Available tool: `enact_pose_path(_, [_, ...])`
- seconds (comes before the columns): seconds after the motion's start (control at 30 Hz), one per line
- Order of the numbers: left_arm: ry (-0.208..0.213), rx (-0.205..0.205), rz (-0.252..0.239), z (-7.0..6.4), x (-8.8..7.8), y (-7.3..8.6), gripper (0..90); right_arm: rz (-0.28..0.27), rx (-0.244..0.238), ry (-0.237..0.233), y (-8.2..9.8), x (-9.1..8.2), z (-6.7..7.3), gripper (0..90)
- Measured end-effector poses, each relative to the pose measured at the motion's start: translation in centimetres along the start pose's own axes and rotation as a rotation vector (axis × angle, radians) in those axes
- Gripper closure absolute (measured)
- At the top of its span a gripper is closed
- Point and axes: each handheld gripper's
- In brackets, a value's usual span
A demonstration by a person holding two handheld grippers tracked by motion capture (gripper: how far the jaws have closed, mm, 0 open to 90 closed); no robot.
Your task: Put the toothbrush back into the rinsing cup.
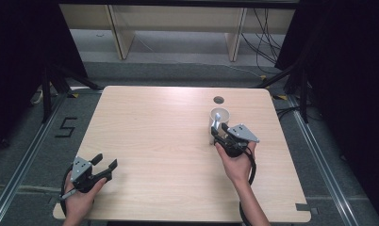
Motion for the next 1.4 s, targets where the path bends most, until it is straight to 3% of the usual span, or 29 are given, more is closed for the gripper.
enact_pose_path(0.07, [0.000,0.000,0.000,0.0,0.0,0.0,32.8,0.003,-0.028,0.009,0.1,-0.2,-0.2,53.4])
enact_pose_path(0.1, [0.000,0.000,0.000,0.0,0.0,0.0,32.8,0.009,-0.010,0.004,0.2,-0.3,-0.2,53.4])
enact_pose_path(0.17, [0.000,0.001,0.000,0.0,0.0,0.0,32.8,0.003,-0.027,-0.001,0.2,-0.6,-0.5,53.4])
enact_pose_path(0.33, [-0.001,0.002,0.000,0.0,0.0,0.0,32.8,0.032,-0.001,0.003,0.7,-1.2,-0.9,53.1])
enact_pose_path(0.37, [-0.001,0.002,0.000,0.0,0.0,0.0,32.8,0.026,-0.028,-0.004,0.8,-1.2,-1.2,53.1])
enact_pose_path(0.5, [-0.001,0.002,-0.001,0.0,0.0,0.0,32.8,0.058,-0.027,0.010,1.3,-1.9,-1.8,53.0])
enact_pose_path(0.53, [-0.002,0.003,0.000,0.0,0.0,0.0,32.8,0.064,-0.007,0.001,1.5,-2.1,-1.9,53.1])
enact_pose_path(0.57, [-0.001,0.003,-0.002,0.0,0.0,0.0,32.8,0.072,-0.023,0.009,1.6,-2.3,-2.1,53.1])
enact_pose_path(0.6, [-0.002,0.003,-0.002,0.0,0.0,0.0,32.8,0.085,-0.009,0.009,1.8,-2.5,-2.2,53.1])
enact_pose_path(0.63, [-0.002,0.003,-0.001,0.0,0.0,0.0,32.8,0.072,-0.034,0.021,1.9,-2.6,-2.6,53.1])
enact_pose_path(0.73, [-0.003,0.003,-0.002,0.0,0.0,0.0,32.8,0.090,-0.005,0.027,2.5,-3.2,-3.0,53.1])
enact_pose_path(0.77, [-0.003,0.003,-0.002,0.0,0.0,0.0,32.8,0.091,-0.045,0.030,2.6,-3.3,-3.4,53.1])
enact_pose_path(0.8, [-0.003,0.004,-0.001,0.0,0.0,0.0,32.8,0.094,-0.017,0.037,2.9,-3.5,-3.4,53.1])
enact_pose_path(0.83, [-0.003,0.004,-0.001,0.0,0.0,0.0,32.8,0.096,-0.033,0.036,3.1,-3.6,-3.7,53.1])
enact_pose_path(0.9, [-0.003,0.005,-0.001,0.0,0.0,0.0,32.8,0.109,-0.015,0.042,3.5,-4.0,-4.0,53.1])
enact_pose_path(0.93, [-0.004,0.005,-0.001,0.0,0.0,0.0,32.8,0.125,0.023,0.046,3.7,-4.3,-3.9,53.1])
enact_pose_path(0.97, [-0.005,0.005,-0.001,-0.1,0.0,0.0,32.8,0.108,-0.007,0.049,3.8,-4.3,-4.4,53.1])
enact_pose_path(1.03, [-0.005,0.005,0.000,-0.1,0.0,0.0,32.8,0.122,-0.016,0.052,3.9,-4.8,-4.8,53.1])
enact_pose_path(1.1, [-0.005,0.005,0.000,-0.1,0.0,0.0,32.8,0.117,-0.010,0.078,4.3,-4.9,-4.9,53.1])
enact_pose_path(1.13, [-0.005,0.005,0.000,-0.1,0.0,0.0,32.8,0.126,0.003,0.050,4.4,-5.1,-5.0,53.1])
enact_pose_path(1.17, [-0.002,0.006,-0.006,-0.1,0.0,0.0,32.8,0.125,0.021,0.064,4.6,-5.3,-5.0,53.3])
enact_pose_path(1.2, [-0.002,0.007,-0.005,-0.1,0.0,0.0,32.8,0.119,0.000,0.068,4.8,-5.3,-5.4,53.4])
enact_pose_path(1.23, [-0.002,0.008,-0.005,-0.1,0.0,0.0,32.8,0.135,0.034,0.084,4.9,-5.5,-5.2,53.4])
enact_pose_path(1.33, [-0.001,0.006,-0.005,-0.1,0.0,0.0,32.8,0.113,0.031,0.069,5.5,-5.7,-5.9,53.4])
enact_pose_path(1.4, [-0.001,0.004,-0.007,-0.1,0.0,0.0,32.8,0.120,0.022,0.100,5.8,-5.9,-6.2,53.7])
Point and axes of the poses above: each handheld gripper's, and its own axes: x roughly forward along the jaws, y roughly out of its underside, z roughly to its left, and after that the axes turned 9 degrees about y, right-handed
